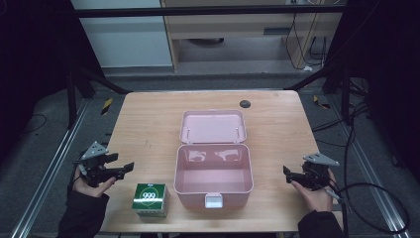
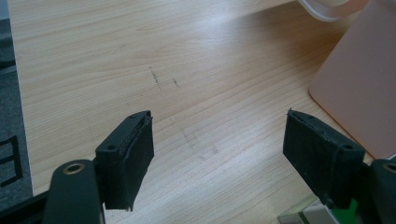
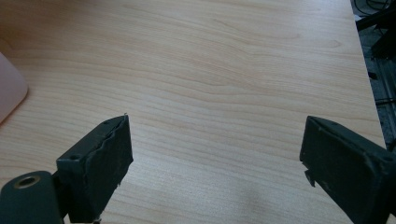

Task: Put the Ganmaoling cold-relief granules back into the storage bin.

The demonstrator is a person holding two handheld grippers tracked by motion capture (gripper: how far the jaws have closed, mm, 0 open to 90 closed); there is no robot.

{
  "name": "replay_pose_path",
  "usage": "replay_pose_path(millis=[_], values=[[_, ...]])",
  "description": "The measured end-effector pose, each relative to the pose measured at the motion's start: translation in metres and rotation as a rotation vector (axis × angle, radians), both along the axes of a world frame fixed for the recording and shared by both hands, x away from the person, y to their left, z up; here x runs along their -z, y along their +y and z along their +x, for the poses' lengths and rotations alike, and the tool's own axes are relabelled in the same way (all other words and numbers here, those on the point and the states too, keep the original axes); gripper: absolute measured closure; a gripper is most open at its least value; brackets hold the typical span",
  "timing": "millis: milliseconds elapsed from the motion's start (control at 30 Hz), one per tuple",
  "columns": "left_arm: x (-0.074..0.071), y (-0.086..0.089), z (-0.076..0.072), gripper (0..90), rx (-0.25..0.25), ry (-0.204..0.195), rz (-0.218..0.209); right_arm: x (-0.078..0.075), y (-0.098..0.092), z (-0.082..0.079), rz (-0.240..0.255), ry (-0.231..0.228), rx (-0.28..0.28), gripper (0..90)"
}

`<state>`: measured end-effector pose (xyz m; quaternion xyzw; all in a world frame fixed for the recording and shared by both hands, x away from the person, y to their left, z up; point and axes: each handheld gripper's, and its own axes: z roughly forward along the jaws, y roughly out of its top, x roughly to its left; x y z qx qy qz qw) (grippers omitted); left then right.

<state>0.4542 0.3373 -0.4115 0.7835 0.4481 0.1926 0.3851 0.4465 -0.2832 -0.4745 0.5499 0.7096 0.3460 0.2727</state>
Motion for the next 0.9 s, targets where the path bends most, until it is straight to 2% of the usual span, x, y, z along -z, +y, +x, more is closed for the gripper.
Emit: replay_pose_path(millis=[300,733,900], values=[[0.001,-0.002,0.000,25.8,0.029,0.010,0.011,0.001,-0.001,0.000,-0.012,0.006,-0.001,9.5],[-0.008,-0.008,-0.001,28.7,0.112,0.007,0.045,0.003,-0.001,0.000,-0.015,0.011,-0.005,9.5],[-0.007,-0.010,-0.001,29.5,0.144,0.023,0.050,0.004,-0.001,0.001,-0.019,0.014,-0.008,9.5]])
